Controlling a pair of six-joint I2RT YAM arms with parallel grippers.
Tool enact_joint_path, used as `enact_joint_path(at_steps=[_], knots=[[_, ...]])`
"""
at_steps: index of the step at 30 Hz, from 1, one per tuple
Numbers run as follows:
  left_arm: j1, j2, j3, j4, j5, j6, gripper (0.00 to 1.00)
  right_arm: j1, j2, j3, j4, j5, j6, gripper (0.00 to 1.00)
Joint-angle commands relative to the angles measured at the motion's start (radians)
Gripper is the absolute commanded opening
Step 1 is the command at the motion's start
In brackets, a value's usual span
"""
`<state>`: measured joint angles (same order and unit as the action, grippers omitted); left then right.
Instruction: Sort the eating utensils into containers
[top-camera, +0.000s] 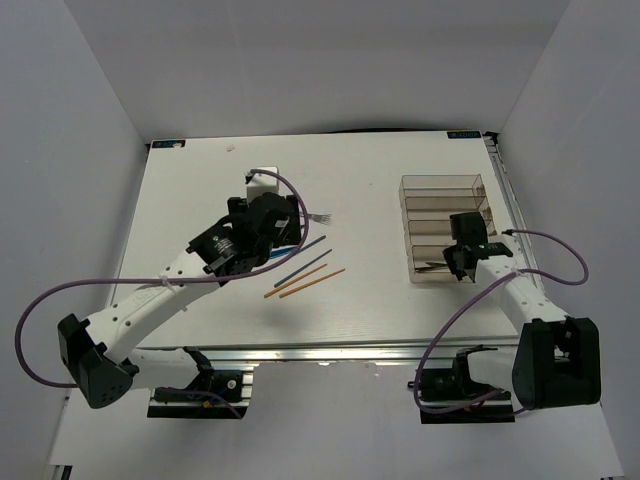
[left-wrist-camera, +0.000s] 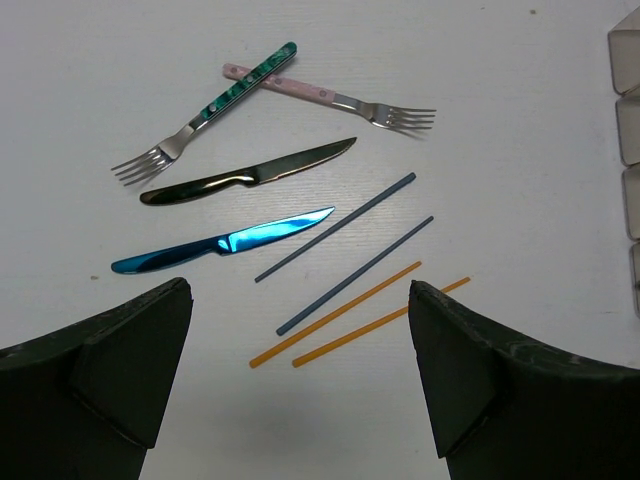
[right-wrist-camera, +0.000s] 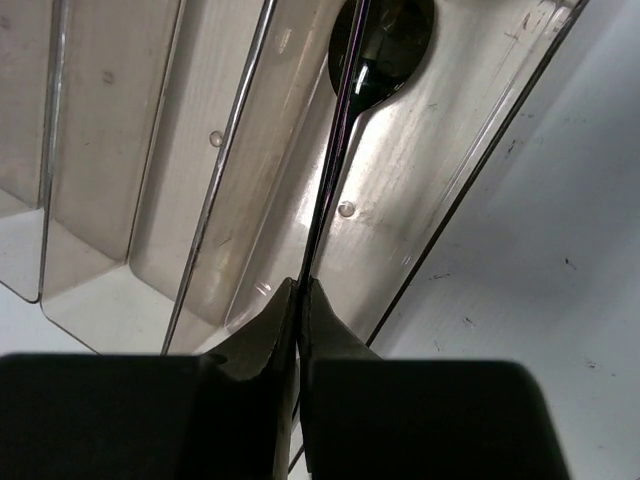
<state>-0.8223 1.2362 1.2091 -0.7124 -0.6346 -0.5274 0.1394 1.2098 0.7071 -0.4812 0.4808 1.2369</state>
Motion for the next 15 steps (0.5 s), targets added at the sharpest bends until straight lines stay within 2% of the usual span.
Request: enact_joint_path(at_steps=[1,3,4,5,6,9,15], knots=[[-0.001,-0.034,-0.028,-0.022,-0.037,0.017,0.98,-0.003,0.01,0.02,0.009,0.033,0.041,0.0],[-0.003,-0.032,-0.039,-0.021,-0.037,0.017,0.98,-0.001,0.007,0.012,0.016,0.031,0.039,0.18],[-0.001,-0.03,-0.043,-0.021,-0.039,0.018,0.98,-0.001,0.004,0.014,0.023,0.022,0.032,0.3],[-0.003,-0.029,-0.049,-0.019,-0.039,0.021,0.98,-0.003,-0.006,0.014,0.026,0.021,0.023,0.51],[-0.003,-0.026,-0.052,-0.021,-0.042,0.021,0.98,-0.001,-0.013,0.017,0.032,0.018,0.013,0.56],[-0.003,-0.03,-0.06,-0.024,-0.062,0.021,0.98,-0.003,-0.055,0.02,0.056,-0.002,-0.025,0.64],[0.008,-0.038,-0.085,-0.009,-0.089,0.033,0.98,-0.001,-0.139,0.046,0.118,-0.076,-0.16,0.7]])
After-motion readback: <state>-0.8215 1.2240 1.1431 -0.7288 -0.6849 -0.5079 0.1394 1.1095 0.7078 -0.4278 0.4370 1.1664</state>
